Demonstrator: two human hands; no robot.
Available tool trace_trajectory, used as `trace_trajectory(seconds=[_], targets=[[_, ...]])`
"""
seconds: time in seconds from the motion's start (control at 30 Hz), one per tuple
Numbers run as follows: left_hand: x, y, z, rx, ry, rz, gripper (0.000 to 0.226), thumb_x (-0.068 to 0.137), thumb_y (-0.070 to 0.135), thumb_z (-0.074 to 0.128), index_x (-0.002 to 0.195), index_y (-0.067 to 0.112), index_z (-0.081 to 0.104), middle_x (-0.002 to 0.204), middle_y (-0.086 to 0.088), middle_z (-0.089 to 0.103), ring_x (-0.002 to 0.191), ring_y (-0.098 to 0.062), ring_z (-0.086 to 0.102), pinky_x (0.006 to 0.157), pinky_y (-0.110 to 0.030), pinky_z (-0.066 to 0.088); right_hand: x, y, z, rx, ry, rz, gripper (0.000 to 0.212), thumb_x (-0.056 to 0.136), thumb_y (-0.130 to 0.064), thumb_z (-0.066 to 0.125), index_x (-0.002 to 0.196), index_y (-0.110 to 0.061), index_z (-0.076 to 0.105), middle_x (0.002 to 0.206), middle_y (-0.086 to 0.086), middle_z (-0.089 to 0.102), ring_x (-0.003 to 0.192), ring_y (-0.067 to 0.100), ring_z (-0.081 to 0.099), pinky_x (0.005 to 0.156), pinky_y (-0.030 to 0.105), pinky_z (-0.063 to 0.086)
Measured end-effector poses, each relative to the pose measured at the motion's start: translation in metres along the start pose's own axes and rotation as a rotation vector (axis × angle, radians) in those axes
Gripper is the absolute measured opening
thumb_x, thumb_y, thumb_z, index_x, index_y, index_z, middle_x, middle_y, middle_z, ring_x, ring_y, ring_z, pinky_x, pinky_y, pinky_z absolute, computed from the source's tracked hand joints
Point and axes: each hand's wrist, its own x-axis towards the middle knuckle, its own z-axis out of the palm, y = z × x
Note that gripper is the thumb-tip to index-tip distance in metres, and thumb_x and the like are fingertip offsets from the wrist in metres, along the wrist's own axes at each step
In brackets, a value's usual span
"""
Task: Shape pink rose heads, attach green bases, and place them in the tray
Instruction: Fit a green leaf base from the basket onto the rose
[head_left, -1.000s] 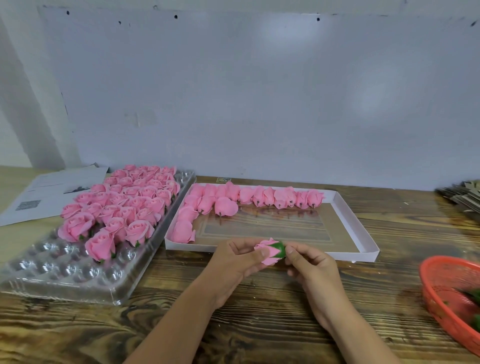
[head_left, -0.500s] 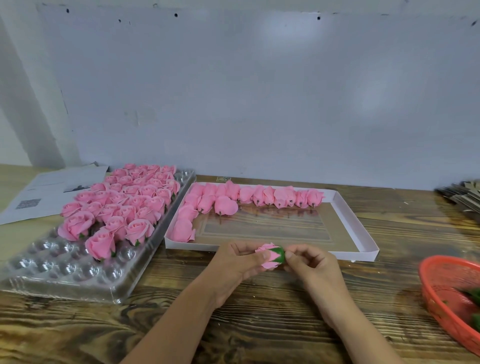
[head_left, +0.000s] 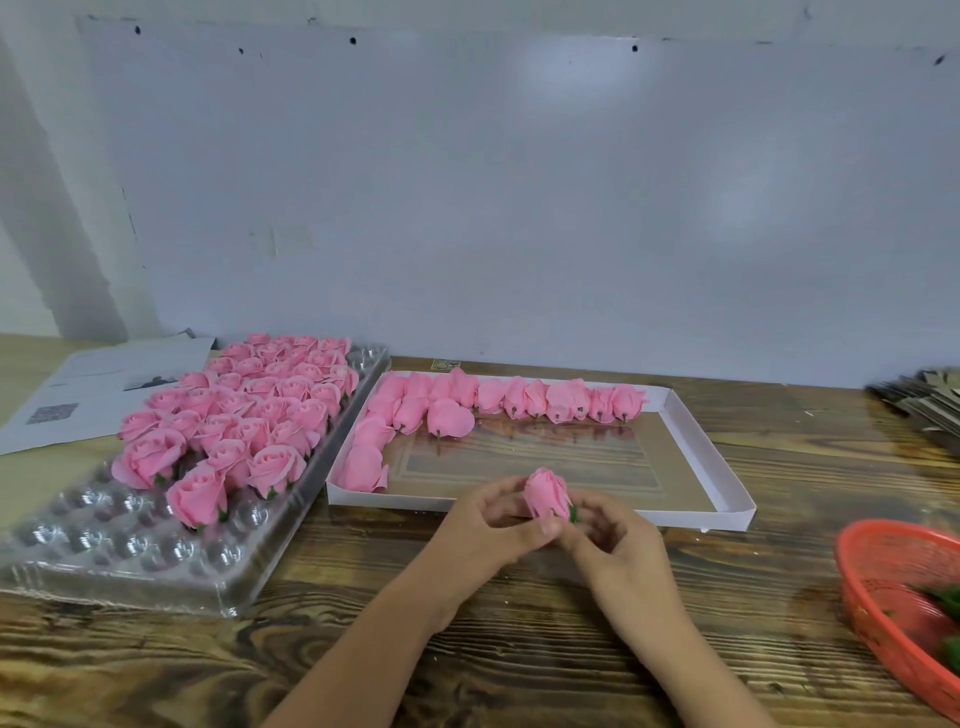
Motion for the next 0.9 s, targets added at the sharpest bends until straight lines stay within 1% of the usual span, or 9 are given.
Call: trace_trajectory(seconds=[0.1, 0.17, 0.27, 0.37, 0.5, 0.63, 0.73, 0.8, 0.9], targets=[[0.000, -0.003, 0.010, -0.010, -0.059, 0.086, 0.025, 0.086, 0.032, 0.079, 0.111, 0.029, 0.076, 0.112, 0.000, 0.077, 0.109, -0.015, 0.071, 0.090, -0.021, 0.053, -0.004, -0.004, 0.009, 0.117, -0.065, 0.030, 0.028, 0.084, 0.009, 0.070, 0.106, -0.009, 0.073, 0.095, -0.001, 0.079, 0.086, 0.010, 0.074, 0.076, 0.017, 0.054], [0.000, -0.005, 0.014, -0.034, 0.012, 0.087, 0.040, 0.078, 0.038, 0.082, 0.114, 0.022, 0.074, 0.110, -0.005, 0.077, 0.108, -0.019, 0.071, 0.091, -0.025, 0.054, -0.007, -0.006, 0.014, 0.094, -0.100, -0.007, 0.032, 0.083, 0.012, 0.069, 0.103, -0.013, 0.075, 0.096, 0.001, 0.078, 0.086, 0.012, 0.073, 0.074, 0.020, 0.055], [0.003, -0.008, 0.013, -0.053, 0.116, 0.049, 0.045, 0.071, 0.049, 0.078, 0.108, 0.024, 0.078, 0.109, -0.002, 0.078, 0.106, -0.017, 0.072, 0.093, -0.031, 0.058, -0.010, -0.007, 0.018, 0.111, -0.182, 0.011, 0.032, 0.086, 0.007, 0.070, 0.105, -0.018, 0.077, 0.096, 0.012, 0.077, 0.092, 0.030, 0.072, 0.082, 0.036, 0.057], [0.000, -0.005, 0.012, -0.067, 0.078, 0.027, 0.042, 0.078, 0.054, 0.072, 0.110, 0.028, 0.079, 0.108, -0.006, 0.078, 0.107, -0.023, 0.072, 0.096, -0.043, 0.058, -0.012, -0.008, 0.017, 0.270, -0.273, 0.135, 0.031, 0.090, 0.004, 0.067, 0.107, -0.020, 0.077, 0.102, 0.015, 0.076, 0.100, 0.027, 0.072, 0.085, 0.031, 0.057], [-0.006, 0.002, 0.010, -0.067, -0.002, 0.036, 0.044, 0.083, 0.055, 0.069, 0.114, 0.024, 0.078, 0.111, -0.005, 0.076, 0.112, -0.020, 0.070, 0.091, -0.036, 0.058, -0.014, -0.012, 0.014, 0.441, -0.387, 0.326, 0.026, 0.085, -0.019, 0.067, 0.109, -0.014, 0.077, 0.107, 0.019, 0.073, 0.096, 0.023, 0.070, 0.083, 0.026, 0.056], [-0.010, 0.006, 0.009, -0.069, -0.031, 0.084, 0.044, 0.085, 0.056, 0.069, 0.111, 0.022, 0.078, 0.114, -0.001, 0.076, 0.115, -0.014, 0.067, 0.092, -0.025, 0.054, -0.013, -0.014, 0.013, 0.638, -0.479, 0.452, 0.023, 0.089, -0.017, 0.066, 0.106, -0.007, 0.077, 0.103, 0.019, 0.070, 0.082, 0.020, 0.068, 0.075, 0.026, 0.057], [-0.011, 0.007, 0.009, -0.116, -0.053, 0.083, 0.052, 0.081, 0.063, 0.072, 0.109, 0.019, 0.079, 0.111, -0.004, 0.076, 0.112, -0.018, 0.069, 0.091, -0.026, 0.054, -0.014, -0.013, 0.013, 0.763, -0.471, 0.555, 0.023, 0.088, -0.010, 0.059, 0.101, -0.004, 0.079, 0.100, 0.023, 0.068, 0.075, 0.023, 0.068, 0.067, 0.028, 0.059], [-0.010, 0.006, 0.010, -0.143, -0.047, 0.069, 0.053, 0.082, 0.063, 0.071, 0.107, 0.017, 0.079, 0.108, -0.006, 0.076, 0.109, -0.021, 0.071, 0.089, -0.027, 0.055, -0.014, -0.015, 0.012, 0.772, -0.465, 0.578, 0.025, 0.088, -0.010, 0.058, 0.101, -0.003, 0.078, 0.101, 0.025, 0.068, 0.079, 0.026, 0.069, 0.069, 0.030, 0.060], [-0.009, 0.007, 0.011, -0.142, 0.031, 0.019, 0.047, 0.087, 0.061, 0.067, 0.102, 0.018, 0.080, 0.106, -0.005, 0.077, 0.105, -0.019, 0.072, 0.083, -0.025, 0.057, -0.015, -0.016, 0.016, 0.614, -0.423, 0.497, 0.025, 0.094, -0.018, 0.059, 0.108, -0.005, 0.076, 0.110, 0.022, 0.071, 0.098, 0.030, 0.069, 0.084, 0.034, 0.058]])
